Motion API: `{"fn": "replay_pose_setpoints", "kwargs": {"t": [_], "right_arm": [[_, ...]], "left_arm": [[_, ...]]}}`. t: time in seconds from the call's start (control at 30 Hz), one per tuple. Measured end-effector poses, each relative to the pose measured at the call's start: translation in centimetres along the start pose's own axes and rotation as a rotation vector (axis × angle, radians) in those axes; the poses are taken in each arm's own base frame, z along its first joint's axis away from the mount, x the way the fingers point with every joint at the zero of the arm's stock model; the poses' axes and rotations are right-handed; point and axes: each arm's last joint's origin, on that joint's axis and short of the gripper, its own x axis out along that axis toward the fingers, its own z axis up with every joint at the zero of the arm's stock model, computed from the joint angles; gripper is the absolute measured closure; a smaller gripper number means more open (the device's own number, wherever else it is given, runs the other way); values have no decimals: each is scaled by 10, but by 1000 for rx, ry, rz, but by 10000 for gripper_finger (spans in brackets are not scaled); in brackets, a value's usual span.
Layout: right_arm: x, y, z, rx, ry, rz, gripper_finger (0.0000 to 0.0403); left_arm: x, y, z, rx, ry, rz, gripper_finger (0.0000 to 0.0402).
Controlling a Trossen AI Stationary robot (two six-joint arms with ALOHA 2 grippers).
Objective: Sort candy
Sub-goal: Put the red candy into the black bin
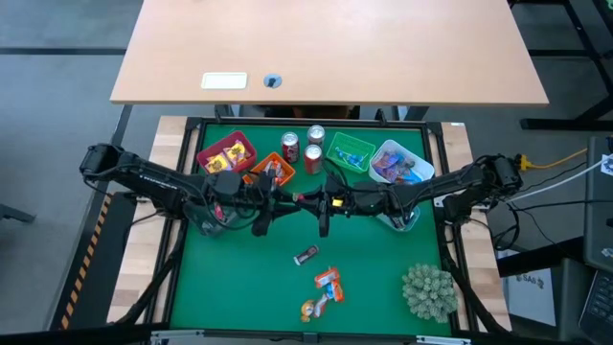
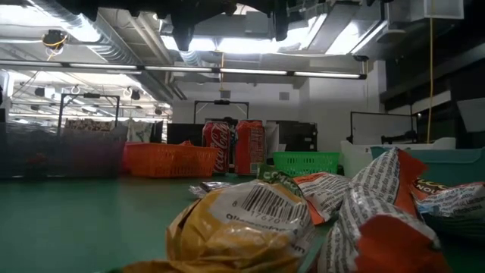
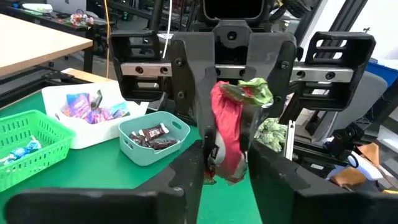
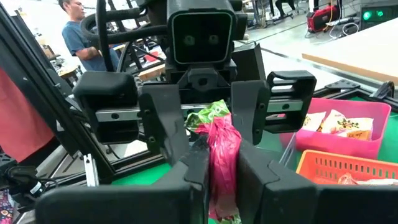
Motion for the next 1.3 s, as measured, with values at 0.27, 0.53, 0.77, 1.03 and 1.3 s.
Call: {"fn": "replay_pose_setpoints", "kwargs": {"t": [0.27, 0.53, 0.77, 1.03, 1.3], "right_arm": [[0, 0, 0, -10, 1, 1, 354], [0, 0, 0, 13, 4, 4, 353], [0, 0, 0, -5, 5, 8, 295], [-10, 3, 12, -97, 4, 45, 222], [-40, 3, 34, -160, 62, 28, 214]], "left_arm": [[0, 0, 0, 0, -1, 7, 349], [0, 0, 0, 0, 0, 5, 370], [0, 0, 0, 0, 0, 4, 370], [-7, -1, 5, 1, 16, -2, 373], [-41, -1, 13, 7, 136, 36, 373]]}}
